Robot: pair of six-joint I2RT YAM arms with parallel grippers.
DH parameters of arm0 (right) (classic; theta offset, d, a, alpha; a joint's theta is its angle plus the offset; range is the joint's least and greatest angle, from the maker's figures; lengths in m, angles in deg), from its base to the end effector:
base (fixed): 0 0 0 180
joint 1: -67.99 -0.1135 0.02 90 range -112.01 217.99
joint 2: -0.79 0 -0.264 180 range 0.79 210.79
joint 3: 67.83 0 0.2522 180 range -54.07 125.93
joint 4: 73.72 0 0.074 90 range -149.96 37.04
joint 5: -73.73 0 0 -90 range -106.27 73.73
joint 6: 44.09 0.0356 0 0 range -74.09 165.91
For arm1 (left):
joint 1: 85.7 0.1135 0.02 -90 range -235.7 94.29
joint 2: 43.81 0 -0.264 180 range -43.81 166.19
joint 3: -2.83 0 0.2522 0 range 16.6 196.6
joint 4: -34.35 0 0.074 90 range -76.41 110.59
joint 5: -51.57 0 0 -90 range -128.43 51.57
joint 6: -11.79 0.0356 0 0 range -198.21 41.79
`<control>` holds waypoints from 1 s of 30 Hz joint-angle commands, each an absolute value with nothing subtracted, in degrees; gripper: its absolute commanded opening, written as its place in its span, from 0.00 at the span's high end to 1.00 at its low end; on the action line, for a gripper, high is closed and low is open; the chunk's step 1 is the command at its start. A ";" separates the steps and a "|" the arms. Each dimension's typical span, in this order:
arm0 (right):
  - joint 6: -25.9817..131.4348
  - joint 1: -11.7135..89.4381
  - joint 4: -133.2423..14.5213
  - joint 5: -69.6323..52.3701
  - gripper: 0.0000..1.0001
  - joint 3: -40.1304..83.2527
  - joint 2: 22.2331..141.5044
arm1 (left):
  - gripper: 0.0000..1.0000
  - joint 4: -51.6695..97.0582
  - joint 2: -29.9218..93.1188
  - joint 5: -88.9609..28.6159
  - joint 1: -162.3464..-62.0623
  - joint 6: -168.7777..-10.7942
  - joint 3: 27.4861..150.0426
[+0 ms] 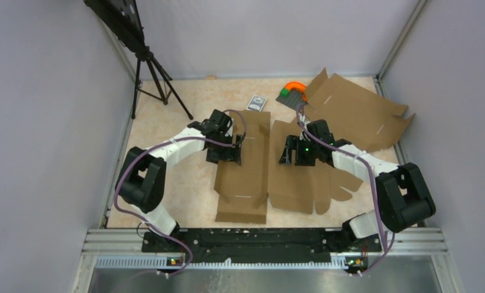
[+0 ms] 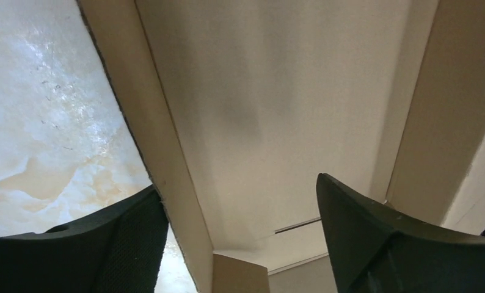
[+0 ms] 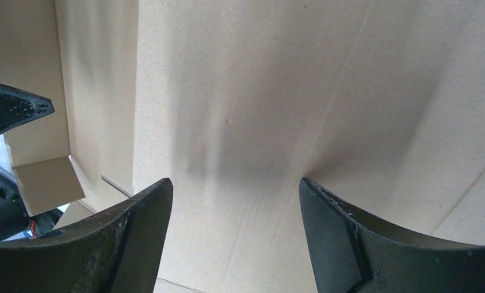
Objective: Fold the paper box
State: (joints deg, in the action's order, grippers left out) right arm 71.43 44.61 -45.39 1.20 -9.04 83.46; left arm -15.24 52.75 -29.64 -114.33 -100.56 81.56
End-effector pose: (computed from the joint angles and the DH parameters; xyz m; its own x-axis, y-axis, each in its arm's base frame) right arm 0.2556 0.1221 0.1879 -0.8904 0.0628 -0.4508 -0.1815 0.8594 0.4781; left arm 0.2889 -0.1639 0.1977 -0.9492 0.0900 -0.3015 0.1774 0.9445 -0.2765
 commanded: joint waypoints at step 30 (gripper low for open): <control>78.24 40.93 -53.10 7.31 0.36 -15.20 78.63 | 0.01 -13.22 50.40 -30.15 -117.55 -99.02 86.27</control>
State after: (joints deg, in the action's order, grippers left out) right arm 76.68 42.25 -51.60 5.09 -13.60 80.99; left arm -15.03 50.08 -31.30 -116.86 -101.98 82.83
